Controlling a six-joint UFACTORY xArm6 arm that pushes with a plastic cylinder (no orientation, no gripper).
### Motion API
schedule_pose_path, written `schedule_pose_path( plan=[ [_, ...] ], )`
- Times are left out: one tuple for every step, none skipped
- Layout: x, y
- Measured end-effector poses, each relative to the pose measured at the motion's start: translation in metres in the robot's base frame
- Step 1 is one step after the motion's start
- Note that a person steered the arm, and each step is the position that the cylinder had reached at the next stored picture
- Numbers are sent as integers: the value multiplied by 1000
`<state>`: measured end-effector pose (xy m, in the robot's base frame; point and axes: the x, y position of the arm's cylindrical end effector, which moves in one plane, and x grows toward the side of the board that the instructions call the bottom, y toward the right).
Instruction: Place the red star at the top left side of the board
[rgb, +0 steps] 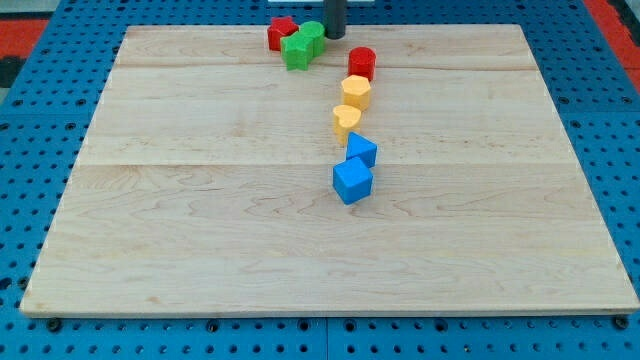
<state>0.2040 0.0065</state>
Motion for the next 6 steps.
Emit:
schedule_pose_path(
  plan=[
    [0, -18],
    [-3, -19],
    [-12, 0],
    [-7, -48],
    [-7, -104],
    [-4, -144]
  ],
)
